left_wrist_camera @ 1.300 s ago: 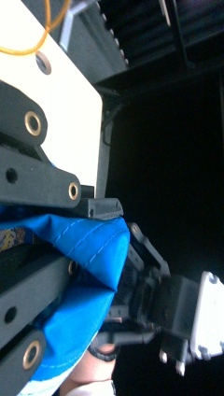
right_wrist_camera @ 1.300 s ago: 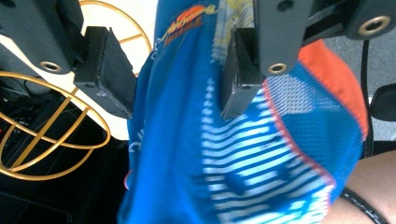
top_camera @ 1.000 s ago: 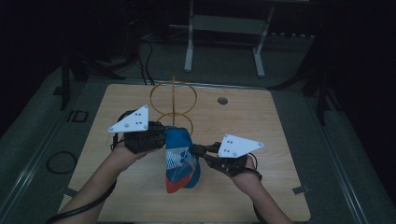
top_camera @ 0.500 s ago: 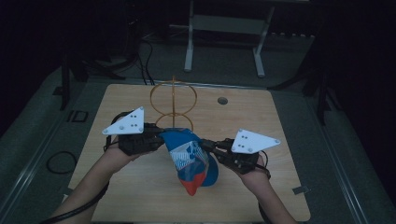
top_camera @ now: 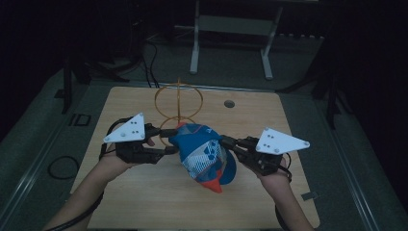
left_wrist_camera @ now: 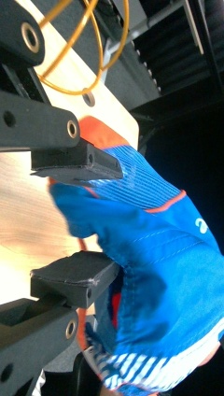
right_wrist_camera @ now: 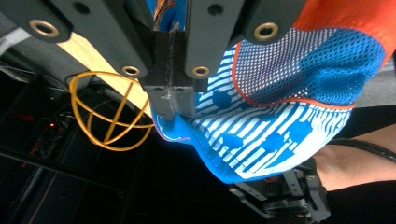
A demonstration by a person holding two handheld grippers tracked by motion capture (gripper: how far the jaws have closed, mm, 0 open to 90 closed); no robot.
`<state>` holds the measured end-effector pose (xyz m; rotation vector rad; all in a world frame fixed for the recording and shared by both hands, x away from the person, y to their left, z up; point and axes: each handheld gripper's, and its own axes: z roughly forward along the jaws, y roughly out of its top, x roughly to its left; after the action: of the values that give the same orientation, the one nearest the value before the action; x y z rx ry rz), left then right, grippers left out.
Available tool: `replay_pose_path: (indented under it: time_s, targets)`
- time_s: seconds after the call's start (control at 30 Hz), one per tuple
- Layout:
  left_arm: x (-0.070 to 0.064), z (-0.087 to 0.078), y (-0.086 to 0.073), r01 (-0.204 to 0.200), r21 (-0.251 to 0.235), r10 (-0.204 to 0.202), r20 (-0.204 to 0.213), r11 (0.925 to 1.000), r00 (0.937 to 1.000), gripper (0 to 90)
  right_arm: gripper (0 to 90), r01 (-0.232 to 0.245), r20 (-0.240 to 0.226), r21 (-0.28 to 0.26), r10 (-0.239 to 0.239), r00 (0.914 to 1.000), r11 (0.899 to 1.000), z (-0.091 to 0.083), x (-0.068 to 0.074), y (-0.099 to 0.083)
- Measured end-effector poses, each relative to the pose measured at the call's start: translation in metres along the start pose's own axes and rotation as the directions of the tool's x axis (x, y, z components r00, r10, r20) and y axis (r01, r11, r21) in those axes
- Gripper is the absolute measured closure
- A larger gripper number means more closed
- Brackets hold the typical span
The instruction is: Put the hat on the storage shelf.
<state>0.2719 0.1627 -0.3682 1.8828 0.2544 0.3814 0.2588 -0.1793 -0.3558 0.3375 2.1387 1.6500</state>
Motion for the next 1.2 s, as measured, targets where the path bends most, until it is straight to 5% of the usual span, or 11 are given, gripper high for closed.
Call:
replay_pose_path:
  time_s: [0.23, 0.3, 0.43, 0.63, 0.73, 0.83, 0.87, 0.97, 1.03, 1.2]
  targets:
    - [0.001, -0.018, -0.012, 0.043, -0.036, -0.045, -0.062, 0.9984, 0.9971, 44.3, 90.0, -0.017, 0.021, -0.022, 0.017, 0.9996, 1.000, -0.005, -0.006, 0.003]
    - [-0.001, -0.022, -0.020, 0.052, -0.052, -0.056, -0.091, 0.9973, 0.9943, 34.5, 90.0, -0.021, 0.035, -0.034, 0.022, 0.9991, 0.999, -0.008, -0.010, 0.007]
    - [-0.004, -0.027, -0.041, 0.087, -0.067, -0.096, -0.150, 0.9939, 0.9840, 13.9, 90.0, -0.020, 0.052, -0.049, 0.023, 0.9984, 0.999, -0.008, -0.019, 0.016]
    - [-0.018, -0.028, -0.078, 0.101, 0.010, -0.095, -0.274, 0.9948, 0.9572, 6.8, 90.0, -0.018, 0.099, -0.065, 0.024, 0.9948, 0.998, -0.004, -0.033, 0.033]
    - [-0.028, -0.027, -0.100, 0.111, 0.027, -0.096, -0.324, 0.9935, 0.9411, 2.2, 90.0, -0.009, 0.127, -0.068, 0.018, 0.9917, 0.998, 0.002, -0.042, 0.042]
    - [-0.037, -0.026, -0.123, 0.129, 0.020, -0.112, -0.383, 0.9914, 0.9170, 2.2, 90.0, -0.008, 0.150, -0.064, 0.017, 0.9885, 0.998, 0.010, -0.050, 0.051]
    - [-0.037, -0.026, -0.123, 0.129, 0.020, -0.112, -0.383, 0.9914, 0.9170, 2.2, 90.0, -0.008, 0.150, -0.064, 0.017, 0.9885, 0.998, 0.010, -0.050, 0.051]
    - [-0.044, -0.028, -0.150, 0.169, -0.008, -0.156, -0.431, 0.9856, 0.8890, 2.2, 90.0, -0.009, 0.175, -0.055, 0.019, 0.9844, 0.998, 0.024, -0.062, 0.062]
    - [-0.046, -0.029, -0.160, 0.195, -0.021, -0.184, -0.442, 0.9805, 0.8780, 2.3, 90.0, -0.014, 0.182, -0.048, 0.022, 0.9830, 0.999, 0.033, -0.068, 0.066]
    - [-0.053, -0.031, -0.183, 0.207, -0.071, -0.212, -0.530, 0.9758, 0.8208, 2.3, 90.0, -0.029, 0.202, -0.028, 0.034, 0.9788, 0.999, 0.058, -0.081, 0.074]
